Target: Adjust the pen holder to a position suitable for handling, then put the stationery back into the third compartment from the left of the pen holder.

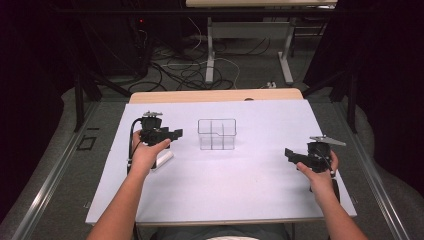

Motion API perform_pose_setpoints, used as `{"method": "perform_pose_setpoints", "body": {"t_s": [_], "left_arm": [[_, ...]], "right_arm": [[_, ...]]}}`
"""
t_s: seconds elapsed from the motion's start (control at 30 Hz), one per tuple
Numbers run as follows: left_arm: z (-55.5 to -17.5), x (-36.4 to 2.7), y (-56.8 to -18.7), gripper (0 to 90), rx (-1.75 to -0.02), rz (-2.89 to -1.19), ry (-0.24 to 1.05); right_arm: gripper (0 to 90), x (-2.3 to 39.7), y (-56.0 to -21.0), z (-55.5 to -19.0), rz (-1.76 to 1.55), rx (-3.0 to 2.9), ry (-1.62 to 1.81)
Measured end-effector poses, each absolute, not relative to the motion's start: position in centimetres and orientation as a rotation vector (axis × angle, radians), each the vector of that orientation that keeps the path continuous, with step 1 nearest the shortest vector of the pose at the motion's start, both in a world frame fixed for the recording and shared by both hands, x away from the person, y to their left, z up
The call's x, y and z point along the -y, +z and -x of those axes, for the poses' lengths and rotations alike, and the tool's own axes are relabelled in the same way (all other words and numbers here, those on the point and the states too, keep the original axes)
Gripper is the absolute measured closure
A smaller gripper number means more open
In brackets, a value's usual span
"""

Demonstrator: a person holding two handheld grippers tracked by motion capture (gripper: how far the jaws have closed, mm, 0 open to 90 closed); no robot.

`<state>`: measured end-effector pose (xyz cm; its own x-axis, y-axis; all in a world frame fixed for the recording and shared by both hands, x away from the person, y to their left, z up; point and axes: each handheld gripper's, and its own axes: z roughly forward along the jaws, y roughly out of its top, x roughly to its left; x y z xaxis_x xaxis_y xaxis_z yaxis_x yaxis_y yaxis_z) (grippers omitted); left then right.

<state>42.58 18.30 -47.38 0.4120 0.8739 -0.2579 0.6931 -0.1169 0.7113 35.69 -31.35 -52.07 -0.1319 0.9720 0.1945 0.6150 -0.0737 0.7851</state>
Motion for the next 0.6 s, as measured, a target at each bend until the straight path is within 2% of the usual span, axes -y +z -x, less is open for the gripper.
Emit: {"method": "perform_pose_setpoints", "body": {"t_s": [0.2, 0.33, 0.47, 0.6], "left_arm": [[-42.3, -20.1, -47.5, 31.9, -1.282, -1.861, 0.397], [-41.9, -21.1, -47.2, 28.9, -1.310, -1.858, 0.412], [-41.7, -21.8, -47.4, 21.5, -1.319, -1.867, 0.398], [-41.6, -22.0, -48.0, 15.8, -1.325, -1.949, 0.372]], "right_arm": [[6.6, 31.3, -52.0, -35.8, -1.691, -1.772, 1.081], [6.6, 31.3, -52.1, -35.8, -1.693, -1.776, 1.081], [6.6, 31.3, -52.1, -35.8, -1.694, -1.783, 1.085], [6.6, 31.3, -52.2, -35.8, -1.693, -1.783, 1.083]]}}
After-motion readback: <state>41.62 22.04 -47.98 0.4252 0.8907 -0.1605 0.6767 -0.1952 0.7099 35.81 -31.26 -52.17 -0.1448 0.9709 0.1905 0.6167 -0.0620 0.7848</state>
